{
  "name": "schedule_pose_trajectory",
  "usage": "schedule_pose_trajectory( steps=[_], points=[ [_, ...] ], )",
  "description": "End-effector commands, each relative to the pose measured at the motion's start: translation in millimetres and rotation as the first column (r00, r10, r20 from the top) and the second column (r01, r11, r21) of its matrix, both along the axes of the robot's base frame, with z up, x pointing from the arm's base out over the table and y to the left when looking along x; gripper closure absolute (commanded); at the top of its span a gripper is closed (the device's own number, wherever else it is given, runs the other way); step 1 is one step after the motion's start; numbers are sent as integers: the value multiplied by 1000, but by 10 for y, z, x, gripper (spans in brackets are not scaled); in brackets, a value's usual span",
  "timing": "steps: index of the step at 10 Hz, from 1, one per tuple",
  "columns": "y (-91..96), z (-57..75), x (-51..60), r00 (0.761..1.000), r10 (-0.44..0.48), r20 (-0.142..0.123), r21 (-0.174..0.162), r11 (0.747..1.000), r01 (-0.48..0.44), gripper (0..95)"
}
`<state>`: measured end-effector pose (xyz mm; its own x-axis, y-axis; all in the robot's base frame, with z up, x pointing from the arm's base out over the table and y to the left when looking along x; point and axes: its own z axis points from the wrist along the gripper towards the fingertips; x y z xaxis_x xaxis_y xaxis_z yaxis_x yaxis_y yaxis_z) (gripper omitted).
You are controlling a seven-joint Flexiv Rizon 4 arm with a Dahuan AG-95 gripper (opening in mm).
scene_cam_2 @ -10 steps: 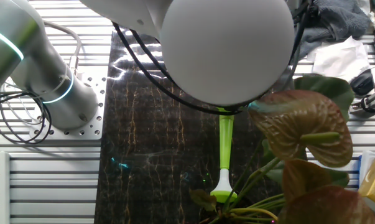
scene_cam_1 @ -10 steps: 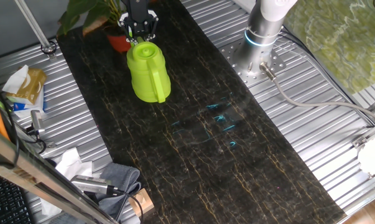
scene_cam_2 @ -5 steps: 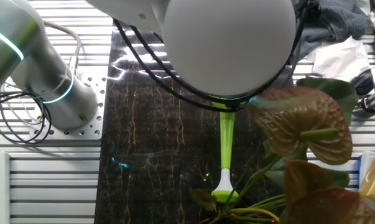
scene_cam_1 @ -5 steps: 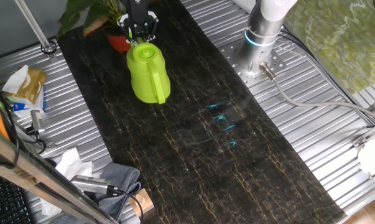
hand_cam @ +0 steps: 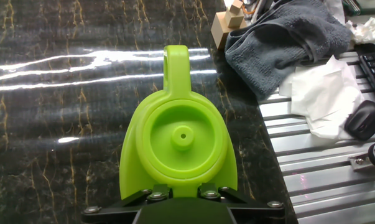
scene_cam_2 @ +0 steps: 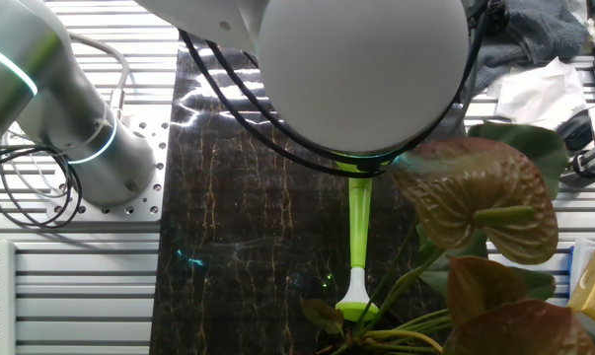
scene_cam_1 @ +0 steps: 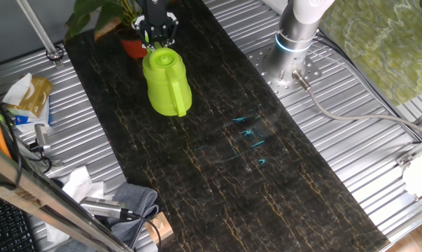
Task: Water the plant
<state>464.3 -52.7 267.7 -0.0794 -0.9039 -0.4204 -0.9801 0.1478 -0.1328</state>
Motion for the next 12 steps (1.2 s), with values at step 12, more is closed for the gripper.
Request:
schedule_pose_trajectory(
  steps=[12],
  points=[
    [93, -40, 19, 1000, -18, -11, -36, 999, 17, 950]
  ],
)
